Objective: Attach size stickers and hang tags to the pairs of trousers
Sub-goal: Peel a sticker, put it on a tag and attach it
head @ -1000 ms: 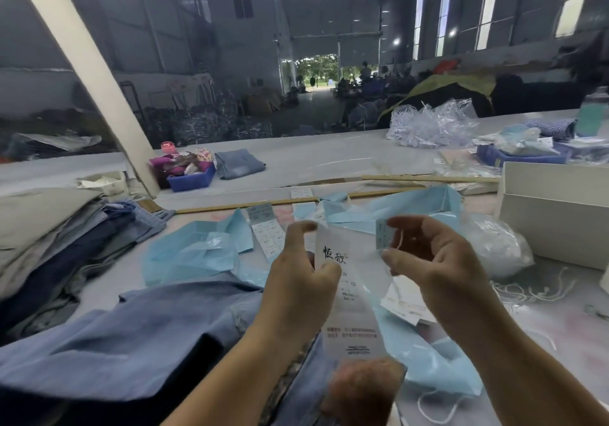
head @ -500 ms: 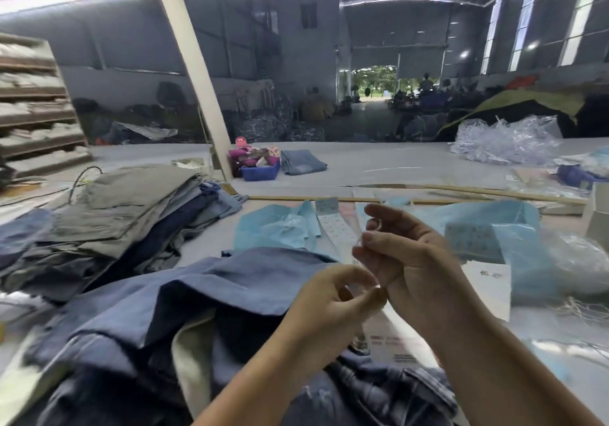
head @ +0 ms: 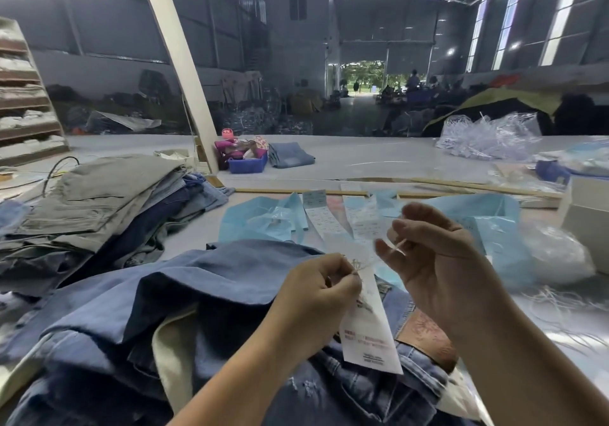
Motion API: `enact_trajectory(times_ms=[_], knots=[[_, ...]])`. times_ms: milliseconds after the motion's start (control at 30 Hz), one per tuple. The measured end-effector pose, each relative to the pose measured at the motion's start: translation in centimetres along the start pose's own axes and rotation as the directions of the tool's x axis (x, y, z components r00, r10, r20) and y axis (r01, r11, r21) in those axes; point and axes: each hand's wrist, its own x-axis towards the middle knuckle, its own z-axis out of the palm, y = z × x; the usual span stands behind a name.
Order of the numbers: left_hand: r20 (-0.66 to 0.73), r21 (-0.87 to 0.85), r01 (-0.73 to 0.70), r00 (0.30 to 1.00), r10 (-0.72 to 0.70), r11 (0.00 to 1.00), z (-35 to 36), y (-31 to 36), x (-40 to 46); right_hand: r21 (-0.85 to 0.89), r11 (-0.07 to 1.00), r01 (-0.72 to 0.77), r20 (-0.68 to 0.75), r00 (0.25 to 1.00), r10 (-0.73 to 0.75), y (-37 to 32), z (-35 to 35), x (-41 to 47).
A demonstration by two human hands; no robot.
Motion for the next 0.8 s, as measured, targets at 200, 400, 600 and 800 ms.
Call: enact_trajectory(times_ms=[200, 400, 600, 800], knots=[[-0.011, -0.009, -0.054, 0.999, 0.053, 0.999, 0.2, 1.5, 1.2, -0.327, 0.945, 0.01, -0.042, 0.999, -0.024, -0.3, -1.9, -1.2], [0.018, 0.06, -0.131, 0.991, 0.13, 0.99, 0.9, 2.0, 1.4, -0.674, 0.721, 0.164, 0.162, 0.984, -0.072, 0.1, -2.5, -2.3], [0.039, 0.153, -0.115, 0.993, 0.11, 0.981, 2.1, 0.7, 1.1, -0.868, 0.455, 0.2, 0.159, 0.979, -0.127, 1.5, -3.5, -2.7], [0.025, 0.197, -0.154, 0.988, 0.152, 0.968, 2.0, 0.3, 0.9, -0.872, 0.464, 0.153, 0.122, 0.988, -0.097, 2.2, -4.7, -3.0]])
